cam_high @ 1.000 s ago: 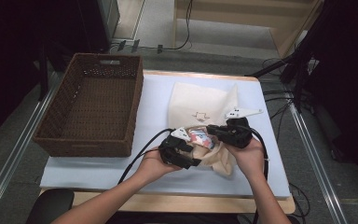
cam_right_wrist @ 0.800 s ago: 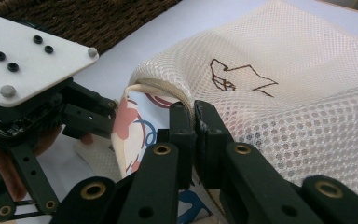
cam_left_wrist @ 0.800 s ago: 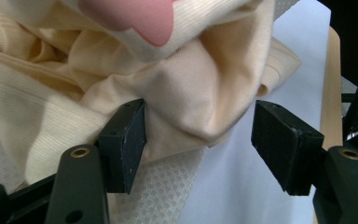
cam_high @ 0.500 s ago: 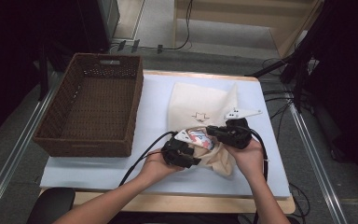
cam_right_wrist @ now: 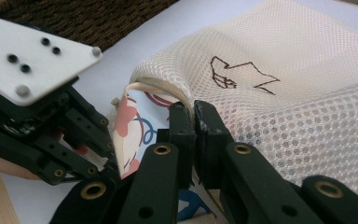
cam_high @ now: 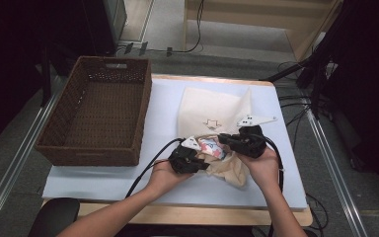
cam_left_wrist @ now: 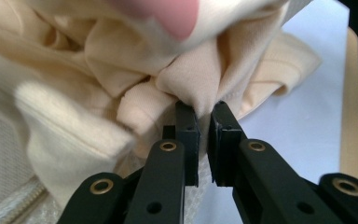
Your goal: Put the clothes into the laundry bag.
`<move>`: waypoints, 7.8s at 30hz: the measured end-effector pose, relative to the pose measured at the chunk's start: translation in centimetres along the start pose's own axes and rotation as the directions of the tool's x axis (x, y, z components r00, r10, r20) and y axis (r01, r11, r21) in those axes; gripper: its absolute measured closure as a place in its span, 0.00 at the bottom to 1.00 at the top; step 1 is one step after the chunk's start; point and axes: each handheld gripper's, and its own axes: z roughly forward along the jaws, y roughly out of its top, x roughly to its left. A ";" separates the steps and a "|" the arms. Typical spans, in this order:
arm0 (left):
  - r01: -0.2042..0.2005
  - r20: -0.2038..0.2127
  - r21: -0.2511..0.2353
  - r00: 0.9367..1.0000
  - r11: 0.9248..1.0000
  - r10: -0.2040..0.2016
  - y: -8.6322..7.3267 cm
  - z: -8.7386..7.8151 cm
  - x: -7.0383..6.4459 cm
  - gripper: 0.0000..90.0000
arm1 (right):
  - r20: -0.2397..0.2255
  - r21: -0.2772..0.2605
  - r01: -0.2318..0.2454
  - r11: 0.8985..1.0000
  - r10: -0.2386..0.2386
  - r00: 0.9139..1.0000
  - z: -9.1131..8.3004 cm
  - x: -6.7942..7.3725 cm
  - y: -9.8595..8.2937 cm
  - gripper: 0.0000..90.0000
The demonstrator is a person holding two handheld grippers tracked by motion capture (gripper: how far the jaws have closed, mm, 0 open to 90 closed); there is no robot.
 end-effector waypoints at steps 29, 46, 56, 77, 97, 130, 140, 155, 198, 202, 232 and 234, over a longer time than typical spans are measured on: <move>-0.003 -0.055 -0.073 0.998 0.997 -0.001 6.5 -0.9 0.6 0.95 | 0.007 -0.036 -0.014 0.999 0.014 1.000 -1.1 -0.1 0.3 0.98; -0.027 -0.128 0.008 0.991 1.000 0.028 6.8 2.7 1.9 0.95 | 0.022 -0.008 -0.042 0.999 0.042 0.999 -0.8 -0.8 -0.1 0.98; -0.001 -0.187 -0.056 0.982 0.998 -0.009 7.0 3.0 2.5 0.95 | 0.015 0.008 -0.058 0.998 0.058 0.998 -0.3 -1.3 -0.4 0.99; 0.013 -0.054 0.016 0.998 1.000 -0.012 6.8 -0.1 1.6 0.77 | 0.017 -0.004 -0.084 0.996 0.084 0.996 -0.5 -2.0 -0.6 0.99; -0.026 -0.002 0.006 1.000 1.000 0.026 4.1 -4.8 -0.5 0.59 | 0.018 -0.001 -0.082 0.997 0.082 0.996 -0.5 -2.0 -0.6 0.99; 0.025 -0.071 0.072 0.997 0.997 -0.020 -1.1 -2.9 2.2 0.45 | 0.017 0.010 -0.055 0.998 0.055 0.998 -0.3 -1.7 -0.5 0.98; 0.054 -0.089 0.074 0.995 0.996 -0.048 -1.4 -1.6 2.5 0.52 | 0.014 0.016 -0.053 0.998 0.053 0.999 -0.2 -1.6 -0.5 0.98; 0.063 -0.107 0.026 0.992 0.998 -0.060 -1.7 -1.0 3.0 0.96 | 0.017 0.017 -0.057 0.998 0.056 0.998 -0.1 -1.6 -0.6 0.98; -0.095 -0.082 0.050 0.992 0.994 0.099 5.0 5.0 0.9 0.97 | 0.025 0.009 -0.068 0.998 0.068 0.997 -0.4 -1.7 -0.5 0.98; -0.087 -0.088 0.050 0.992 0.995 0.091 5.2 5.1 1.1 0.97 | 0.026 0.009 -0.069 0.998 0.069 0.997 -0.4 -1.7 -0.5 0.98; 0.089 -0.255 -0.101 0.960 0.991 -0.112 6.4 6.1 3.0 0.95 | 0.014 0.039 -0.060 0.997 0.059 0.998 0.5 -1.7 -0.6 0.99; 0.098 -0.254 -0.098 0.960 0.990 -0.120 6.4 6.2 3.3 0.94 | 0.012 0.039 -0.060 0.997 0.060 0.998 0.6 -1.8 -0.6 0.99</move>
